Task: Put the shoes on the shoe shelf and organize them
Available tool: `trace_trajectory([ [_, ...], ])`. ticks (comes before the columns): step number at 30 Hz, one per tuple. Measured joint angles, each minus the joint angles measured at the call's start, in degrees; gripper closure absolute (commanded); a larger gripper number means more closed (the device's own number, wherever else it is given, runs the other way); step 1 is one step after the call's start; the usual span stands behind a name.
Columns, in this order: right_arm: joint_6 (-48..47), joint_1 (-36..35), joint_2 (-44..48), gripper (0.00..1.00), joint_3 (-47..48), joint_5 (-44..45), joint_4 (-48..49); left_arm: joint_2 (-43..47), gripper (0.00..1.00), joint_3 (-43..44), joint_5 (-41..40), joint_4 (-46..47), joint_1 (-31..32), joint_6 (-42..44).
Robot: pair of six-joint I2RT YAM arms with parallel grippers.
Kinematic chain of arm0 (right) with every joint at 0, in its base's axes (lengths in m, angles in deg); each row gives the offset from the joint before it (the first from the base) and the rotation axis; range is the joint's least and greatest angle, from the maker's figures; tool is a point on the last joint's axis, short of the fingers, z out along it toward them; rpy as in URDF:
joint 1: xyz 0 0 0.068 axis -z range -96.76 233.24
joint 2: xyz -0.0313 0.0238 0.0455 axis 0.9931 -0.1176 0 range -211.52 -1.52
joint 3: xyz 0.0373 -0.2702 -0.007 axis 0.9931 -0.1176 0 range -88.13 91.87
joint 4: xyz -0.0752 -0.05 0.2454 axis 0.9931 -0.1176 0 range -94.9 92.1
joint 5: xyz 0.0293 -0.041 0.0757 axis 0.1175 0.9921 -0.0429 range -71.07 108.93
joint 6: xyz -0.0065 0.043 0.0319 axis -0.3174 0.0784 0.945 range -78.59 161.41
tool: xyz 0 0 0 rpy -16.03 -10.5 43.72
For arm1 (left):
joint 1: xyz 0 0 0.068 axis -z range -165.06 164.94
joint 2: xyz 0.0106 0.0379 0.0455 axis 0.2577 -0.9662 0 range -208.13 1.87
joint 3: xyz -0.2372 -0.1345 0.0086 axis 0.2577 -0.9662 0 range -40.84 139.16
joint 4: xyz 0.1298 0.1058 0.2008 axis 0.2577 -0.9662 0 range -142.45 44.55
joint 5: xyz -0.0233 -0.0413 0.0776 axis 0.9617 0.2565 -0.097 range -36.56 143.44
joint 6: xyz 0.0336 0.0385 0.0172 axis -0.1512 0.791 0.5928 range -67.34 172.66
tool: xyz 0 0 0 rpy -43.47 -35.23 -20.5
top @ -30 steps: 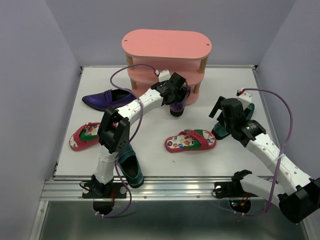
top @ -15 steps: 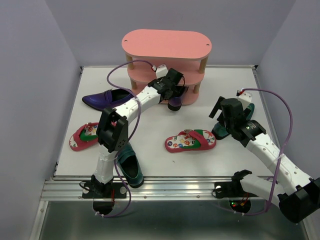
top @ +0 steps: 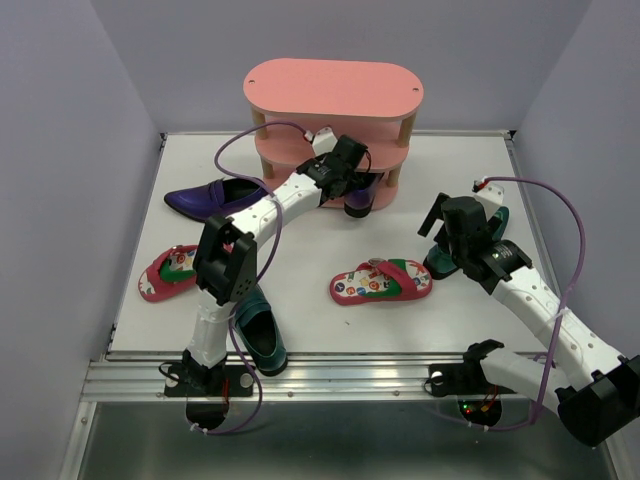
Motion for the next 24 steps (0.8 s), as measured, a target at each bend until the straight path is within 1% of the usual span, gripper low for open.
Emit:
trace_trajectory([
  [2, 0.0, 0.0, 0.0, 0.0, 0.0, 0.0, 0.0, -0.1, 0.53, 0.0, 0.0, 0.1, 0.0, -0.5],
  [3, 0.0, 0.0, 0.0, 0.0, 0.0, 0.0, 0.0, -0.2, 0.51, 0.0, 0.0, 0.6, 0.0, -0.9],
  [10, 0.0, 0.0, 0.0, 0.0, 0.0, 0.0, 0.0, -0.1, 0.49, -0.2, 1.1, 3.3, 0.7, -1.6],
  [11, 0.0, 0.0, 0.0, 0.0, 0.0, 0.0, 0.0, 0.0, 0.43, -0.4, 1.2, 3.9, 0.8, -1.6],
  [16, 0.0, 0.0, 0.0, 0.0, 0.0, 0.0, 0.0, 1.6, 0.42, -3.7, 1.6, 4.7, 1.6, -1.0],
  [19, 0.0, 0.0, 0.0, 0.0, 0.0, 0.0, 0.0, 3.6, 0.42, -6.1, 1.6, 4.2, 2.4, 0.1],
  [24, 0.0, 0.0, 0.0, 0.0, 0.0, -0.1, 0.0, 11.4, 0.43, -12.9, 1.0, 3.2, 5.4, 1.9],
])
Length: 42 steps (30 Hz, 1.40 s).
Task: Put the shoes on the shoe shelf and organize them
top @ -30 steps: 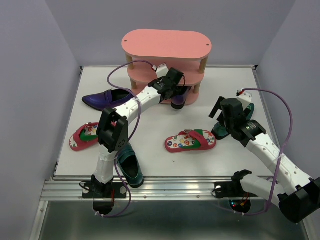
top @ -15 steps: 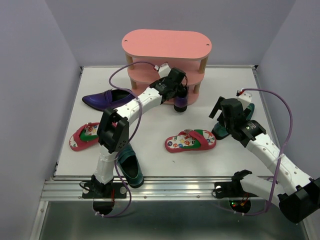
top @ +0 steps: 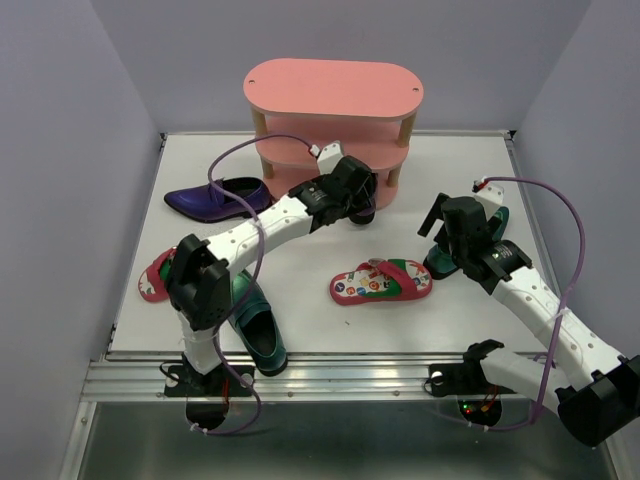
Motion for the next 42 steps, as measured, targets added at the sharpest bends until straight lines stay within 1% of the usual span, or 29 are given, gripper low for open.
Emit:
trace_trajectory([
  [6, -0.3, 0.0, -0.5, 0.0, 0.0, 0.0, 0.0, 10.5, 0.47, -8.8, -2.1, -2.8, 2.1, 0.3],
  [10, -0.8, 0.0, -1.5, 0.0, 0.0, -0.5, 0.1, 17.1, 0.47, -14.4, -4.5, -5.9, -0.1, -0.3],
  [13, -1.3, 0.0, -2.3, 0.0, 0.0, -0.9, 0.2, 20.1, 0.47, -17.8, -4.6, -6.8, -5.2, -0.4],
  [18, -1.8, 0.0, -3.3, 0.0, 0.0, -1.7, 0.5, 23.6, 0.44, -22.3, -5.1, -7.1, -20.1, -0.6],
  [22, -2.3, 0.0, -4.1, 0.0, 0.1, -2.3, 0.8, 23.9, 0.43, -22.4, -4.7, -6.1, -26.6, -0.1],
  [26, -2.9, 0.0, -5.4, 0.0, 0.3, -2.9, 1.1, 22.1, 0.43, -21.6, -3.8, -4.5, -30.3, 0.6],
  [27, -3.0, 0.0, -5.7, 0.0, 0.5, -3.0, 1.2, 20.7, 0.38, -20.7, -3.5, -4.3, -31.2, 0.8],
  [29, -3.3, 0.0, -5.9, 0.0, 0.7, -3.3, 1.2, 18.3, 0.29, -19.4, -3.0, -3.7, -32.3, 0.7],
  [35, -4.2, 0.0, -6.0, 0.0, 1.5, -3.6, 1.4, 13.0, 0.29, -17.4, -0.4, -3.6, -33.5, -0.8],
  [42, -4.7, 0.0, -6.1, 0.0, 1.6, -3.9, 1.4, 11.1, 0.29, -17.4, 1.7, -4.6, -33.7, -6.2],
])
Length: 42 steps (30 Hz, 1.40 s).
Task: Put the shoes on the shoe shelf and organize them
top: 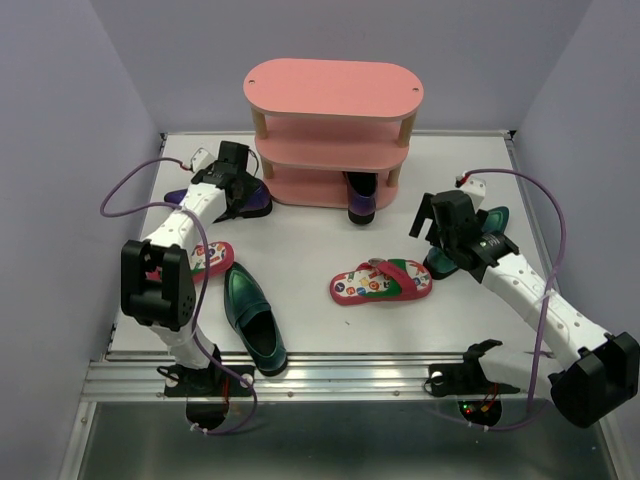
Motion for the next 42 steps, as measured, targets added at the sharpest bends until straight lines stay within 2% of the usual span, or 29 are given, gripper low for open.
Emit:
trace_trajectory([
  [15, -0.8, 0.0, -1.0, 0.0, 0.0, 0.0, 0.1, -4.5, 0.3, 0.8, 0.6, -1.9, -0.9, -7.5],
  [20, -0.8, 0.0, -1.0, 0.0, 0.0, 0.0, 0.1, -5.9, 0.33, 0.8, 0.6, -0.5, -1.1, -8.0],
  [26, -0.8, 0.0, -1.0, 0.0, 0.0, 0.0, 0.1, -6.0, 0.29, 0.8, 0.6, 0.1, -1.2, -8.2],
  [36, -0.8, 0.0, -1.0, 0.0, 0.0, 0.0, 0.1, 0.5, 0.24, -3.2, -0.4, 2.9, -2.4, -8.6],
  [42, -0.8, 0.0, -1.0, 0.0, 0.0, 0.0, 0.1, 0.2, 0.24, -3.2, 0.0, 4.7, -3.4, -9.5],
])
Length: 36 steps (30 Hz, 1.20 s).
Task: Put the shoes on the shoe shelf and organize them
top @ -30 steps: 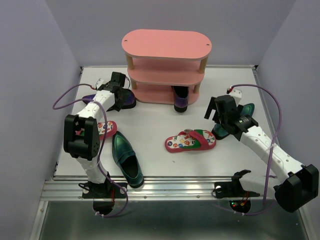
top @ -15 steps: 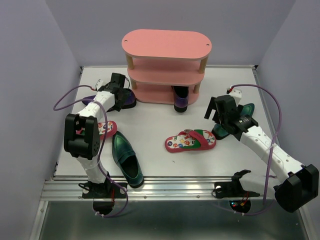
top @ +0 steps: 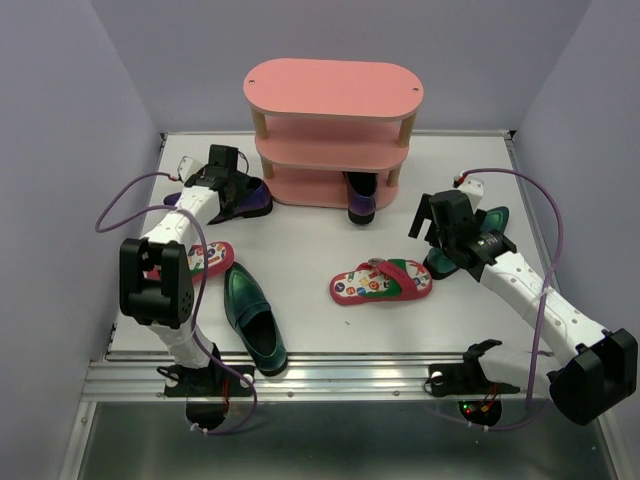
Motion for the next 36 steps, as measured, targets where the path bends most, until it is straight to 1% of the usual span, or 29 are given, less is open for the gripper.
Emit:
trace_trajectory([
  [8, 0.0, 0.0, 0.0, 0.0, -0.2, 0.0, 0.0, -6.4, 0.25, 0.0, 2.7, 1.9, 0.0, -1.6],
  [9, 0.0, 0.0, 0.0, 0.0, -0.3, 0.0, 0.0, -7.0, 0.26, 0.0, 2.9, 2.3, 0.0, -2.1],
  [11, 0.2, 0.0, 0.0, 0.0, -0.4, 0.0, 0.0, -7.2, 0.33, 0.0, 3.4, 2.6, 0.0, -2.6],
  [12, 0.2, 0.0, -0.1, 0.0, -0.5, 0.0, 0.0, -7.2, 0.38, 0.0, 3.5, 2.7, 0.0, -2.8],
  [13, 0.3, 0.0, -0.1, 0.0, -0.5, 0.0, 0.0, -7.2, 0.52, 0.0, 3.7, 2.9, -0.1, -3.0],
  [15, 0.3, 0.0, -0.2, 0.0, -0.5, 0.0, 0.0, -7.2, 0.67, -0.2, 4.0, 3.7, 0.0, -3.6],
  [16, 0.4, 0.0, -0.2, 0.0, -0.5, 0.0, 0.0, -7.2, 0.81, -0.2, 4.0, 3.9, 0.0, -4.0],
  [19, 0.4, 0.0, -0.3, 0.0, -0.5, 0.0, 0.0, -7.1, 1.0, -0.2, 4.1, 3.0, -0.2, -4.8],
  [27, 0.6, 0.0, -0.3, 0.0, -1.0, 0.0, 0.0, -5.2, 1.0, -0.2, 2.4, -1.4, 0.0, -4.1],
  [32, 0.9, 0.0, -0.3, 0.0, -1.5, 0.0, 0.0, 0.3, 1.0, -0.9, -0.2, -9.0, 0.3, -2.8],
  [36, 1.1, 0.0, -0.3, 0.0, -1.5, 0.1, 0.0, 6.3, 1.0, -1.2, -2.8, -12.2, 0.4, -1.3],
])
